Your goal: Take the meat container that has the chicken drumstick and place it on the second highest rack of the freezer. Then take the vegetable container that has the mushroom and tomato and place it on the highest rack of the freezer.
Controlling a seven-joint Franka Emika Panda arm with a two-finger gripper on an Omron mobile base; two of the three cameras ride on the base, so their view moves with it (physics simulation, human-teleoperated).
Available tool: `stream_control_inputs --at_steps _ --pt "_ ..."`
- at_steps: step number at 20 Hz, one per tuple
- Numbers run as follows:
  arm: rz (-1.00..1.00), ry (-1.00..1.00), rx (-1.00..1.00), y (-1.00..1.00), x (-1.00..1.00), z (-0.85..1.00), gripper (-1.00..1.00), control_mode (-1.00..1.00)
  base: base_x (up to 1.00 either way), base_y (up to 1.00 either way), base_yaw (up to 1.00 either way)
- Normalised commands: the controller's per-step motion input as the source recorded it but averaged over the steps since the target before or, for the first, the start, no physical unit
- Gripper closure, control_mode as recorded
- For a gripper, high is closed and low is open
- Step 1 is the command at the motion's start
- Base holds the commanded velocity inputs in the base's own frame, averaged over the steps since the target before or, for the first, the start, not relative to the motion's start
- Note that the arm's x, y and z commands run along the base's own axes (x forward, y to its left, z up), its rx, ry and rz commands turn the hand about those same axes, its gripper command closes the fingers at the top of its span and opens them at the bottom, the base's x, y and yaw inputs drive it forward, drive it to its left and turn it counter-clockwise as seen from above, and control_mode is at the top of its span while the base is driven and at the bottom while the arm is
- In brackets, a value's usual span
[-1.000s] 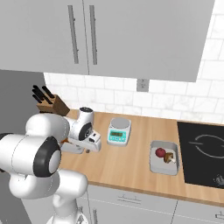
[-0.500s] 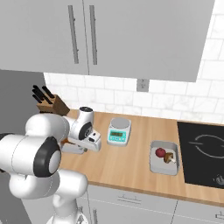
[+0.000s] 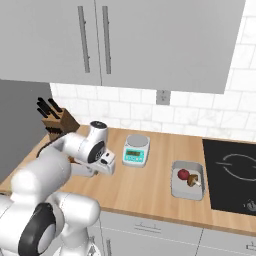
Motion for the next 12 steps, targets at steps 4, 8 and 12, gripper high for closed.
stream_control_inputs --at_steps 4,8,12 --pt "0.0 -0.07 0.02 -0.05 -0.16 0.78 1.0 -1.0 0.0 0.0 0.0" --pt "0.0 0.01 0.0 -0.08 -0.12 1.0 1.0 -1.0 0.0 0.0 0.0" --pt "0.0 0.13 0.01 -0.21 -0.37 0.9 1.0 -1.0 0.0 0.0 0.0"
